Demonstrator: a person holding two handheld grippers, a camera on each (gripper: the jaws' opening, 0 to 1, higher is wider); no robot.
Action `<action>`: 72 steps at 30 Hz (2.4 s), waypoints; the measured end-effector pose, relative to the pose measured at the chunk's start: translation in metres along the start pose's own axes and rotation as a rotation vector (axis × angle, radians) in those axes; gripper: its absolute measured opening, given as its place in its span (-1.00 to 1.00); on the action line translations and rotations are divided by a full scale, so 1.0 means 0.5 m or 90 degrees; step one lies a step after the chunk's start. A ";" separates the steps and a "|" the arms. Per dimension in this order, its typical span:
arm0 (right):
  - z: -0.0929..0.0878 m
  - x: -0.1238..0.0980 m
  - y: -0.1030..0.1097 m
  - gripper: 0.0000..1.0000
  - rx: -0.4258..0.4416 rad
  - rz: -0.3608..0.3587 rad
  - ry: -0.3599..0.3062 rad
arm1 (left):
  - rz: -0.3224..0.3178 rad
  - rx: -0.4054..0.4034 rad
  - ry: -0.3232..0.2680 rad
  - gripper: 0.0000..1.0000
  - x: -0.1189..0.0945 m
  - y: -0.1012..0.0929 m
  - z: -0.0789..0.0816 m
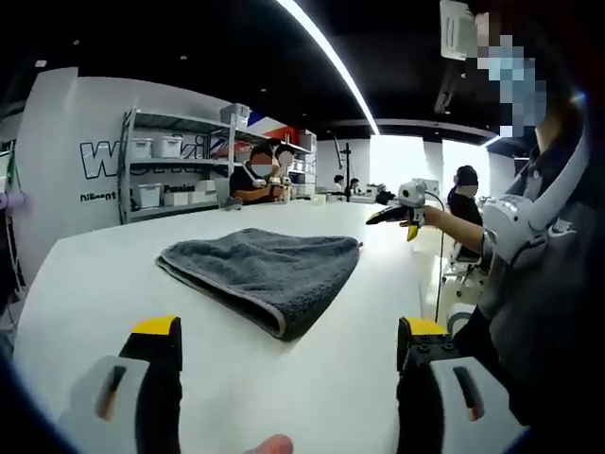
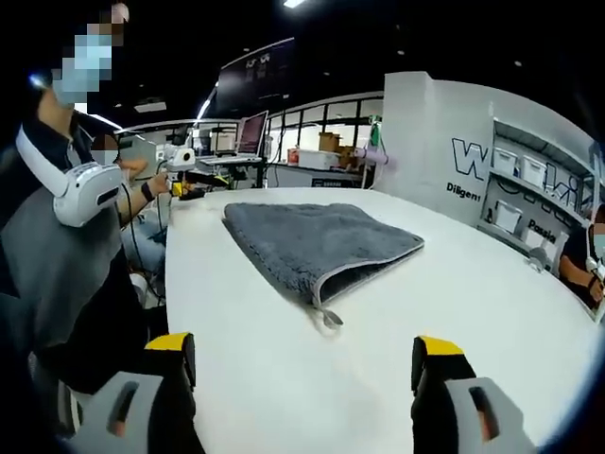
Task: Fold the towel on the table until its edges align and the towel forms a compact rectangular stack.
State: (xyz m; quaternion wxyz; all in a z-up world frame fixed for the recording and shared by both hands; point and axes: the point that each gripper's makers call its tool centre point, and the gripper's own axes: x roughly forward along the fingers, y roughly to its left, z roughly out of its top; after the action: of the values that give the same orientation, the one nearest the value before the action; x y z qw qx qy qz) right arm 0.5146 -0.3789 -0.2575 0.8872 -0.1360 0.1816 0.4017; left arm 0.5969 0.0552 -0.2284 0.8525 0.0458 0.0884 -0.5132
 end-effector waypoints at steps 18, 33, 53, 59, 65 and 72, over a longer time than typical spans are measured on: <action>0.009 -0.017 -0.026 0.99 -0.007 -0.016 -0.003 | 0.014 0.002 -0.003 0.99 -0.001 0.017 0.008; 0.065 -0.034 -0.124 0.91 -0.053 -0.017 0.012 | -0.036 0.073 -0.001 0.84 0.040 0.156 0.085; 0.182 0.154 -0.358 0.64 -0.068 0.051 -0.005 | -0.041 0.089 0.082 0.33 0.275 0.403 0.076; 0.176 0.241 -0.413 0.63 -0.061 0.064 0.017 | -0.042 0.080 0.083 0.23 0.361 0.449 0.072; 0.179 0.318 -0.458 0.48 -0.046 0.067 -0.001 | -0.057 0.067 0.090 0.06 0.427 0.474 0.060; 0.176 0.403 -0.490 0.23 -0.041 0.077 0.000 | -0.085 0.049 0.100 -0.12 0.489 0.488 0.038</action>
State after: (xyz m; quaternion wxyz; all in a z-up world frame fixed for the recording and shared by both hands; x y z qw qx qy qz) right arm 0.8432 -0.3680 -0.2420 0.8564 -0.1529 0.1763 0.4605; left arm 0.9265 -0.0456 -0.2610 0.8044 0.1131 0.1381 -0.5666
